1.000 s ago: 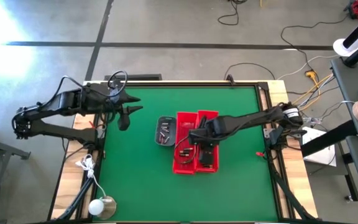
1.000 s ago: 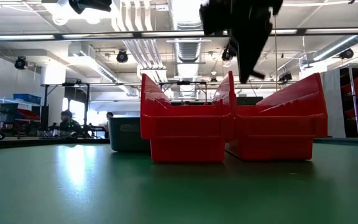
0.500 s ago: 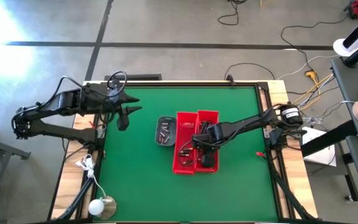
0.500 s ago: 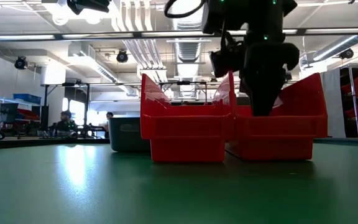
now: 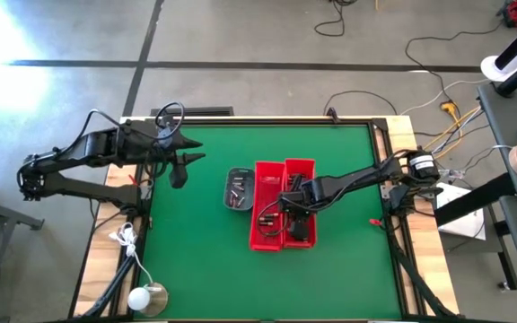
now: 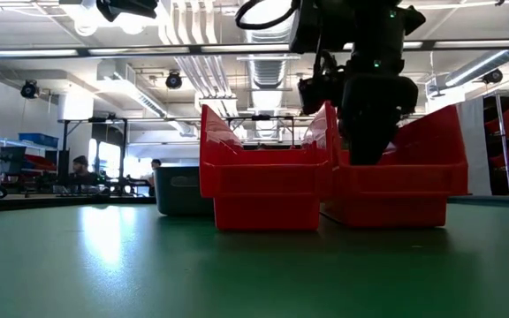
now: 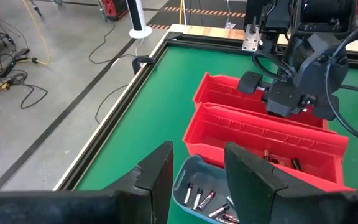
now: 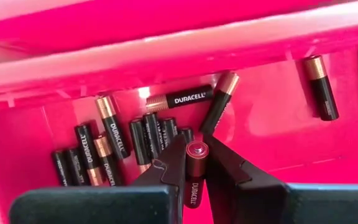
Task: Sort batteries
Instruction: Put the small black battery into the right red bin
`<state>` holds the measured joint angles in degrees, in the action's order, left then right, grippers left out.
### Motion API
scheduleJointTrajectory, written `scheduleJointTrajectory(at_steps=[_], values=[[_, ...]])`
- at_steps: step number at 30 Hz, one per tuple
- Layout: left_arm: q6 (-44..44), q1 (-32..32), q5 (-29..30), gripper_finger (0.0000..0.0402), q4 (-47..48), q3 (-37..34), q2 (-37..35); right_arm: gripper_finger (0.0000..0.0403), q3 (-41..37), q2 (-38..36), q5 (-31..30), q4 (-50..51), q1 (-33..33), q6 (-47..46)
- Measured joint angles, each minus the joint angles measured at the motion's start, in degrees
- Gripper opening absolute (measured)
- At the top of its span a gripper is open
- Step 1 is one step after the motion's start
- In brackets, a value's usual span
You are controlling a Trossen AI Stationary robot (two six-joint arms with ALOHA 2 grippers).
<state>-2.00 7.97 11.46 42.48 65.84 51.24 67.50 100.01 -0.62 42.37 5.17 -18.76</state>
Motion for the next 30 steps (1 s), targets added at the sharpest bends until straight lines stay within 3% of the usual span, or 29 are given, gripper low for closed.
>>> scheduleJointTrajectory(at_steps=[12, 24, 30], values=[[-0.48, 0.00, 0.00, 0.0123, 0.02, 0.00, 0.02, 0.0033, 6.86, 0.28, -1.88, 5.14, 2.12, 4.57], [-0.41, 0.00, -0.02, 0.0123, 0.66, 0.00, 0.04, 0.0034, 5.89, 4.82, -5.35, 3.50, 2.69, 6.13], [-0.68, -0.04, -3.84, 0.0123, 4.43, 0.02, 0.02, 0.0039, 5.84, 6.99, -5.41, 3.78, 2.73, 5.88]])
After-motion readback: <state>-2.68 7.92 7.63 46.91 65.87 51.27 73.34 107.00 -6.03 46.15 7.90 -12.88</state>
